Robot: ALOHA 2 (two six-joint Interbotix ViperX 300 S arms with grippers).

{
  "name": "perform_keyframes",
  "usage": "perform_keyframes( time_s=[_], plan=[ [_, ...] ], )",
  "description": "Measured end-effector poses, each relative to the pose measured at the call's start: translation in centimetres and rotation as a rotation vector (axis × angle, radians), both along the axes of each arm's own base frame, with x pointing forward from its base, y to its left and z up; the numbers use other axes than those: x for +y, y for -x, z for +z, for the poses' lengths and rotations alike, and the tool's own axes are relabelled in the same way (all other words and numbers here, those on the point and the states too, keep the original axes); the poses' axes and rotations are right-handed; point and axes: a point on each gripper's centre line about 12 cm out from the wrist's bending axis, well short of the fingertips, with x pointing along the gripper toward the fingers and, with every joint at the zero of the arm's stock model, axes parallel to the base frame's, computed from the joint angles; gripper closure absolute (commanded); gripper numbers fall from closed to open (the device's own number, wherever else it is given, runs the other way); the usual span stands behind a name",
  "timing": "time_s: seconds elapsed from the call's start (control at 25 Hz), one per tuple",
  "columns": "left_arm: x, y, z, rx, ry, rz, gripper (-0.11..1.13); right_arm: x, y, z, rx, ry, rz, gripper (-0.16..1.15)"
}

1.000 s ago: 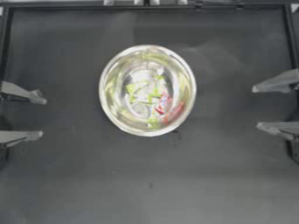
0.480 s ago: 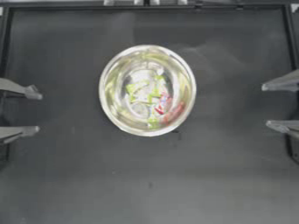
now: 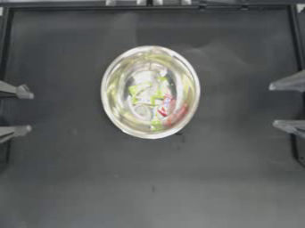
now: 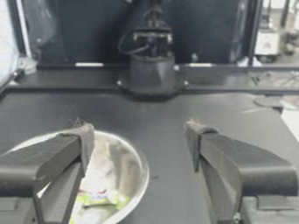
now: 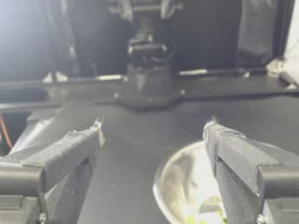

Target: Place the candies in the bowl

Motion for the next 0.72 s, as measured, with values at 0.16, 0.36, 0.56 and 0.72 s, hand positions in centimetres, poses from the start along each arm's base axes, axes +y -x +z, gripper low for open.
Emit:
perform_keyframes(
  time_s=[0.16,0.36,0.56,0.72],
  plan=[
    [0.1,0.4,-0.2,-0.007,0.008,0.006,0.07,-0.1,0.4,-0.2,-0.005,-0.006,-0.007,-0.01],
    [0.2,1.0,-0.4,-0.02,0.012,0.018,0.07,-0.1,1.2,-0.6,-0.025,-0.015,-0.017,-0.01],
    [0.2,1.7,-0.5,-0.047,0.022,0.028,0.07,-0.1,1.8,-0.6,-0.054,-0.021,-0.019,-0.01],
    [0.2,2.0,-0.5,-0.064,0.019,0.031,0.08,-0.1,2.1,-0.7,-0.06,-0.022,-0.022,-0.01]
  ],
)
